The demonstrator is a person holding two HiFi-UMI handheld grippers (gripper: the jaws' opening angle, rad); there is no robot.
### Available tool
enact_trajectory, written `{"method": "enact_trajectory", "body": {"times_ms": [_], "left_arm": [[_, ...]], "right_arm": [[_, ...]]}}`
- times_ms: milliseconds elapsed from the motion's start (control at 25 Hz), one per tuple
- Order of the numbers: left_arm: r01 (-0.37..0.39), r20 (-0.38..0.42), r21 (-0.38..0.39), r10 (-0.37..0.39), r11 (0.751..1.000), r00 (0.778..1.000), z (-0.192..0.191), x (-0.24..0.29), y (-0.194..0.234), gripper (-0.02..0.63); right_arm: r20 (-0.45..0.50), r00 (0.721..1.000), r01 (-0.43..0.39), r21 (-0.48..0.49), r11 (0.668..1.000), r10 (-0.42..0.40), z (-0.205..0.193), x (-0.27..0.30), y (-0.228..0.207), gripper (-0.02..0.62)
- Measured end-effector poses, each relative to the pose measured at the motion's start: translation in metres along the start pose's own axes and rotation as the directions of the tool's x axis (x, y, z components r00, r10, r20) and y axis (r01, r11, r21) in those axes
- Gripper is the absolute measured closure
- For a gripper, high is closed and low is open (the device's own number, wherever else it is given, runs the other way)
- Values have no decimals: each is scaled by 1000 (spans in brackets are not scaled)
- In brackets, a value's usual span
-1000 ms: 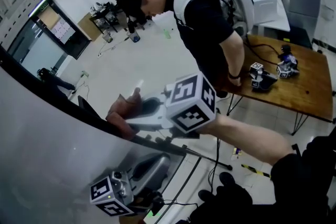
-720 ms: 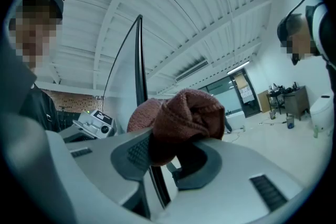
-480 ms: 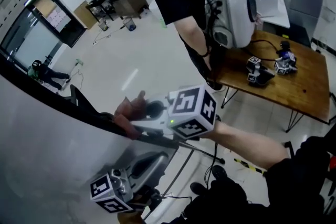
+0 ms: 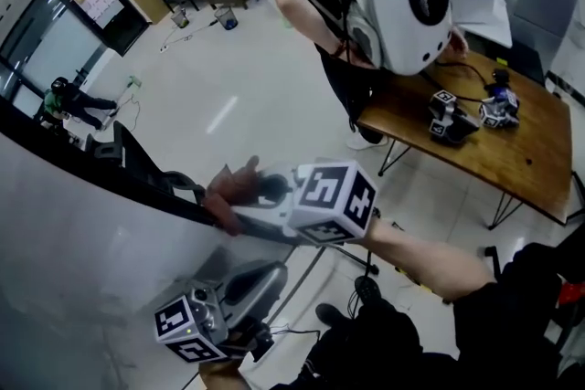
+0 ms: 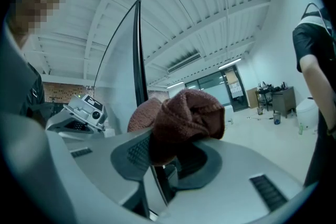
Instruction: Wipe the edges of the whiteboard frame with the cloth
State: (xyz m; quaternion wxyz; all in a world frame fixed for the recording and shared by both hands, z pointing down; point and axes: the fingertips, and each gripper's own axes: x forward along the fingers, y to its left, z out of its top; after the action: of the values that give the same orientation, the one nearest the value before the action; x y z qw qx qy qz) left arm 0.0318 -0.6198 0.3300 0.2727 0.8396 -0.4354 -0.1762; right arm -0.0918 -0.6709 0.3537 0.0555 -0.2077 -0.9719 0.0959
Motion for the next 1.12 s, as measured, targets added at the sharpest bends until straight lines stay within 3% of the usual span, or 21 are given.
{"method": "enact_trajectory", "body": {"times_ms": [320, 560, 800, 1120], "left_arm": [[-8, -9, -29, 8, 1000, 1000, -23, -2, 4, 620], [49, -27, -51, -51, 998, 998, -39, -16, -5, 620], [104, -72, -64, -108, 993, 992, -53, -37, -18, 620], [173, -106, -56, -178, 983, 978, -73, -71, -37, 620]], "right_arm": [[-30, 992, 118, -58, 991, -119, -32, -4, -6, 483], [-31, 948, 308, -161, 938, -316, -47, -7, -5, 483], [38, 866, 497, -168, 851, -499, -46, -12, -2, 483], [168, 707, 704, -75, 706, -687, -56, -19, 5, 483]]}}
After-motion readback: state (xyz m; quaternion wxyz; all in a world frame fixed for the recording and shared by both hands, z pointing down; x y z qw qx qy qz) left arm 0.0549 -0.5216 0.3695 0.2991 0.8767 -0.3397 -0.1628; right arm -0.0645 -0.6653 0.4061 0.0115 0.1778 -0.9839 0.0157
